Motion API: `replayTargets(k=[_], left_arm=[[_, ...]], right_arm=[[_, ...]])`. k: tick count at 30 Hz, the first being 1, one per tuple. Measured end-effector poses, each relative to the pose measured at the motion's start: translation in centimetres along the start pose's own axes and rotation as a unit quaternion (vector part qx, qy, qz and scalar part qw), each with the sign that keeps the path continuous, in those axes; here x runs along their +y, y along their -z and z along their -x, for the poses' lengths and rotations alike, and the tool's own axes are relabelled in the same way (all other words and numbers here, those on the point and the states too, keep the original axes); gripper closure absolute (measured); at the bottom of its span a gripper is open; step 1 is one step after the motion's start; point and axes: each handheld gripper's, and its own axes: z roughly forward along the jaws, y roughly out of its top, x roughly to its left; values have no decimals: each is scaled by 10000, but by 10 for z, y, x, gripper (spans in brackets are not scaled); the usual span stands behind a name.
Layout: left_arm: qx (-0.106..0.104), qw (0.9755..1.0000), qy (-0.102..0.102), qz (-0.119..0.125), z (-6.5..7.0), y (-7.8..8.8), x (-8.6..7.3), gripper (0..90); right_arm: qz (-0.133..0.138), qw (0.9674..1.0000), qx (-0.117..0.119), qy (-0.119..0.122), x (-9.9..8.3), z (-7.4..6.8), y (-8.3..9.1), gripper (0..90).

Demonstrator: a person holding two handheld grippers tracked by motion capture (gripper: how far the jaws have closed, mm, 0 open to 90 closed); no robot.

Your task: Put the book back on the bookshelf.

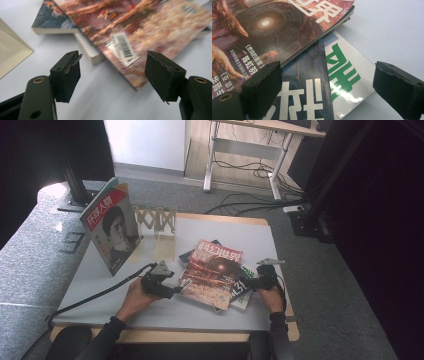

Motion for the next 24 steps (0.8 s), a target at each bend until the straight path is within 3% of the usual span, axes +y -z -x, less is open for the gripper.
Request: replayTargets(k=[3,11,17,24], left_arm=[[-6,10000,47,-5,1,-6,-3,268],[91,9999,-79,-36,4,-14,-10,263],[5,9999,114,-4,0,-16,-12,244],[75,9999,57,37,3,-16,-13,248]], right_arm=[[-14,10000,39,-14,2,-1,-1,81],[14,9999,154,-2,13,-3,-4,40],[-24,9996,273,78,22,-10,-16,13],[-86,9993,350,65,33,-11,-33,13]])
